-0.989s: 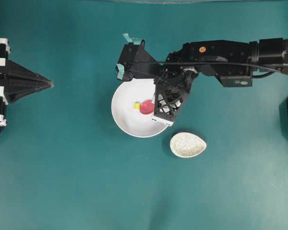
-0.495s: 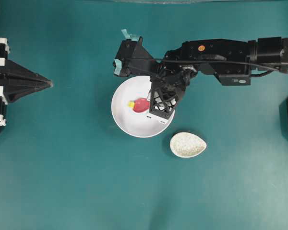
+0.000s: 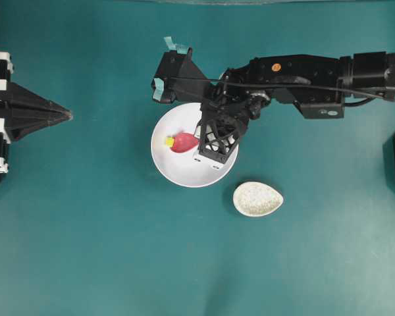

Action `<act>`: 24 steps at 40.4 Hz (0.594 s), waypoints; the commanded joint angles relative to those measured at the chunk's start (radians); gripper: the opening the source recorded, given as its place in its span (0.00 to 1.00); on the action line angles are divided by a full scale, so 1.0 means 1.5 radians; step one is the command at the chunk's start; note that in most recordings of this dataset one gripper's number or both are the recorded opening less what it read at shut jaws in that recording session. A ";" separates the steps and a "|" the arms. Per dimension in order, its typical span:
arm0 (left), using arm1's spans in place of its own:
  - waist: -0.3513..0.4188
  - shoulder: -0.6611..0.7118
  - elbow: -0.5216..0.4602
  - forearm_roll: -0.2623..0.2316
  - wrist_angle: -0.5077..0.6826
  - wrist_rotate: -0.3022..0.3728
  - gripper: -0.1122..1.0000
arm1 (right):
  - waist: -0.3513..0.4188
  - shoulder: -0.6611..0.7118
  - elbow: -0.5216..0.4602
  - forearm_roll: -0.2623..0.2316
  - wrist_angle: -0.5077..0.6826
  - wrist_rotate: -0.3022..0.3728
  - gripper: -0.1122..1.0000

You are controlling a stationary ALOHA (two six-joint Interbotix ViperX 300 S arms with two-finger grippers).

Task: Scoop the yellow hexagonal prism block from the bowl with a spoon using the right arm.
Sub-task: 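Push the spoon under the yellow block to scoop it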

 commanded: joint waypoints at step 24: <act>0.002 0.002 -0.019 0.001 -0.003 -0.003 0.09 | -0.002 -0.031 0.038 0.003 -0.076 0.005 0.31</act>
